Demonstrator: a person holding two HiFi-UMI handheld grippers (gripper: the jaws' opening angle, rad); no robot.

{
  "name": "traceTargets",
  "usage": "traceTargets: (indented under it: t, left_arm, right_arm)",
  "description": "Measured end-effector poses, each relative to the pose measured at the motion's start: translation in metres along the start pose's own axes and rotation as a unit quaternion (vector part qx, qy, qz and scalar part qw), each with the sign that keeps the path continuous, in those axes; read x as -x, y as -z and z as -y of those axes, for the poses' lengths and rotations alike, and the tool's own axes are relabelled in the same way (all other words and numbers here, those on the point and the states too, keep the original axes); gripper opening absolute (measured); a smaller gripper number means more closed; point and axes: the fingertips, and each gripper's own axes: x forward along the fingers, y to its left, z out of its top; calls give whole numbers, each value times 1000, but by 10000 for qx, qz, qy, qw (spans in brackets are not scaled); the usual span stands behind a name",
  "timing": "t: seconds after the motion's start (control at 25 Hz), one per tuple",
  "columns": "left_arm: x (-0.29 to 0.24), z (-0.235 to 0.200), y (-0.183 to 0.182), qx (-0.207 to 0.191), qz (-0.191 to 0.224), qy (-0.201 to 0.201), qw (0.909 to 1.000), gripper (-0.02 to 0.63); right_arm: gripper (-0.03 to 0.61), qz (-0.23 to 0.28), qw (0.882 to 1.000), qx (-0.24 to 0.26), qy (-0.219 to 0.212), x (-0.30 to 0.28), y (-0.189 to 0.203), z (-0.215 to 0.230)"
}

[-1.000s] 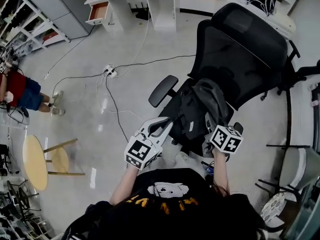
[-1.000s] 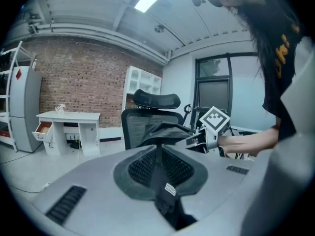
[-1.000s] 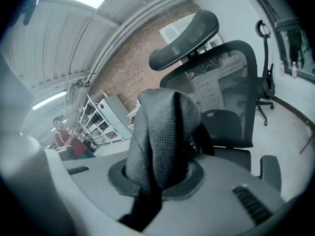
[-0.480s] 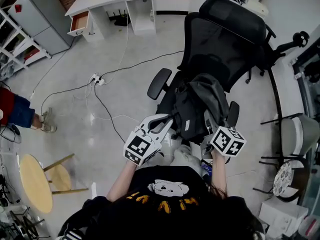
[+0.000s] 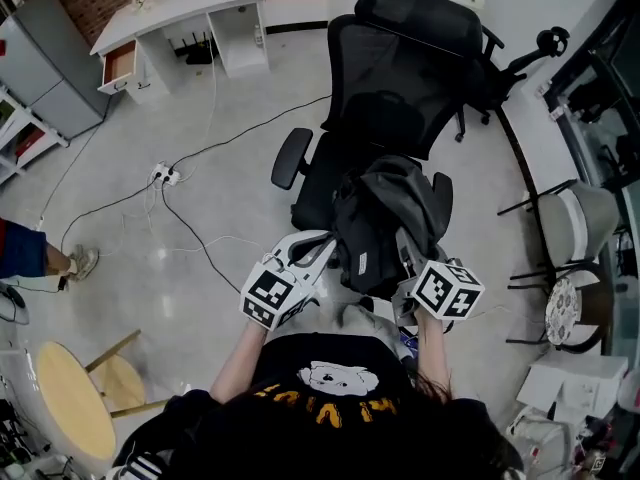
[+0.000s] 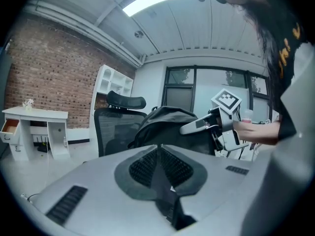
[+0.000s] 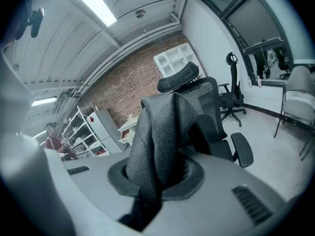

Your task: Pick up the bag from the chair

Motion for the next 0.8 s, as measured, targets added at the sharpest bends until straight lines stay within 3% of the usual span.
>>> traceTargets:
  t: [0.36, 0.8]
  left_arm:
    - [-10, 29, 16, 43, -252, 343, 9991, 26]
    - [8, 83, 22, -19, -267, 56, 9996, 28]
  right_arm:
    - [46, -72, 9998, 1, 198, 44, 19, 2]
    - [46, -212, 9996, 134, -153, 98, 52, -4]
